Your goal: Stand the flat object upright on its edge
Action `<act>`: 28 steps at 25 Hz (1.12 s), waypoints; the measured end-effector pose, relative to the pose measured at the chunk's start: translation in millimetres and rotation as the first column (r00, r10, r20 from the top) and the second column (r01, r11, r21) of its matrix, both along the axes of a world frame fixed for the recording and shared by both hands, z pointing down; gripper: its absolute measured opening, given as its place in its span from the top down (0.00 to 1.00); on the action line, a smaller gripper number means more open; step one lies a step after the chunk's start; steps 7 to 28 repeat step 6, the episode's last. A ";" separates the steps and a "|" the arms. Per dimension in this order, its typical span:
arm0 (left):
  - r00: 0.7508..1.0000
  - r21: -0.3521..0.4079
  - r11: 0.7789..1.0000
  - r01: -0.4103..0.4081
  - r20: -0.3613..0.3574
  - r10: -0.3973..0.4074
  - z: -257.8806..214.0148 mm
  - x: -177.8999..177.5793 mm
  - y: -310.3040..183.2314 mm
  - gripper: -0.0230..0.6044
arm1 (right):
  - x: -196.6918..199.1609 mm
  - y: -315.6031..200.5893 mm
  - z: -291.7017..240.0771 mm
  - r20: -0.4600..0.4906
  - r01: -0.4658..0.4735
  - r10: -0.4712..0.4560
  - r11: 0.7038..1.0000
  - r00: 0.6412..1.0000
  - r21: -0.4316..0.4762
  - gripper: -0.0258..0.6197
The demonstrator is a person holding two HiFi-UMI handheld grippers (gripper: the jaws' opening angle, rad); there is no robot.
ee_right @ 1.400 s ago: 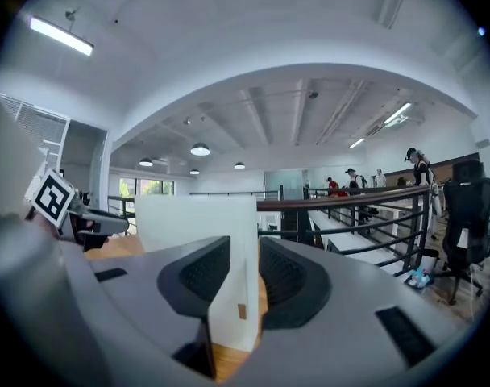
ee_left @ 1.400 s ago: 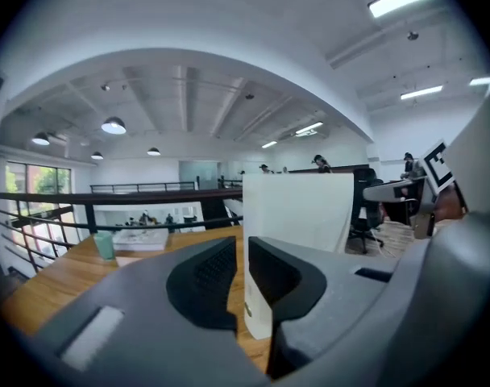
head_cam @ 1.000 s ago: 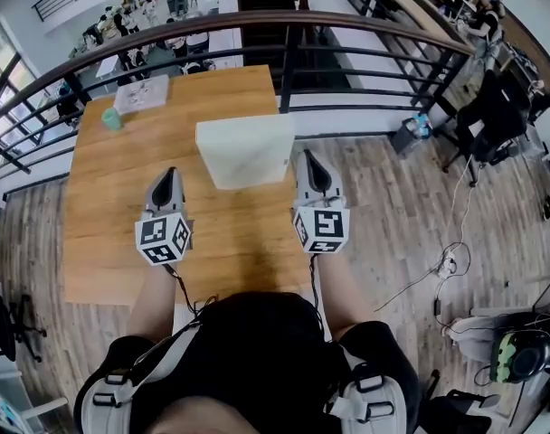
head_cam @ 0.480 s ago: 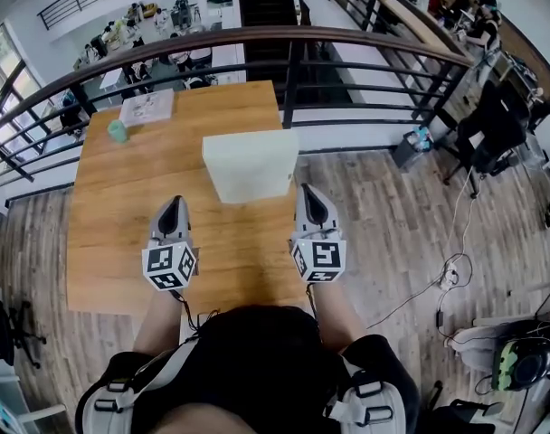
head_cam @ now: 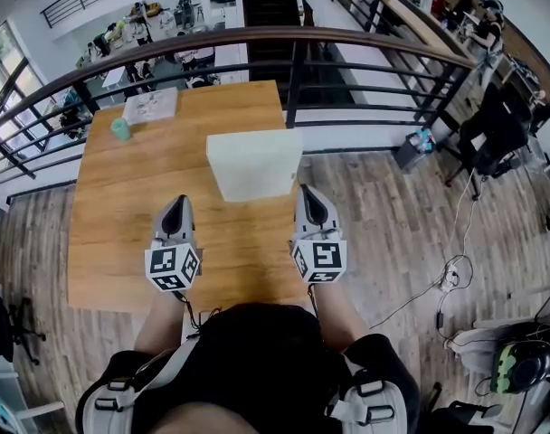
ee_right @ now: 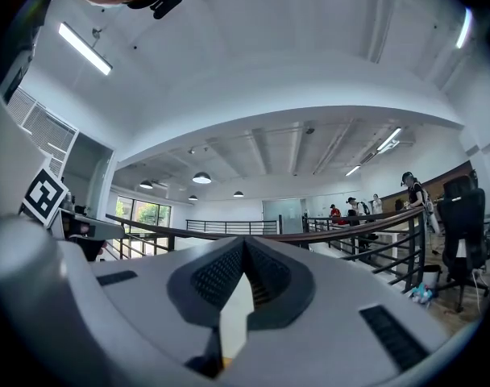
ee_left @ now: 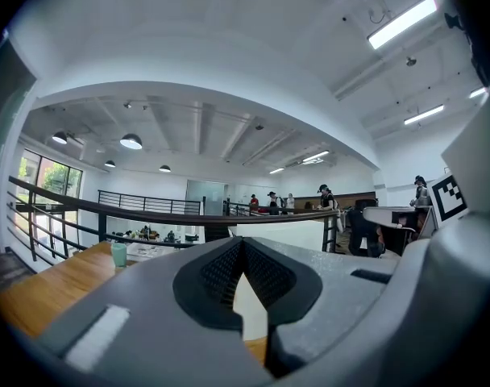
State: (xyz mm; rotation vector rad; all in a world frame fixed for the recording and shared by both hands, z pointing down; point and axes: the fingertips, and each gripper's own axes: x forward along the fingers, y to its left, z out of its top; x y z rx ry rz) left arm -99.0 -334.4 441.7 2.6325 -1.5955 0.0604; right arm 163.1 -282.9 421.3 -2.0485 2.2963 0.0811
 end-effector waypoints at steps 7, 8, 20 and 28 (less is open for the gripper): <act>1.000 0.004 1.000 -0.002 -0.021 0.002 2.2 -0.4 -0.7 0.96 | -2.3 -2.8 5.0 0.001 0.011 -0.011 1.000 1.000 -0.009 0.95; 1.000 0.004 1.000 -0.002 -0.021 0.002 2.2 -0.4 -0.7 0.96 | -2.3 -2.8 5.0 0.001 0.011 -0.011 1.000 1.000 -0.009 0.95; 1.000 0.004 1.000 -0.002 -0.021 0.002 2.2 -0.4 -0.7 0.96 | -2.3 -2.8 5.0 0.001 0.011 -0.011 1.000 1.000 -0.009 0.95; 1.000 0.004 1.000 -0.002 -0.021 0.002 2.2 -0.4 -0.7 0.96 | -2.3 -2.8 5.0 0.001 0.011 -0.011 1.000 1.000 -0.009 0.95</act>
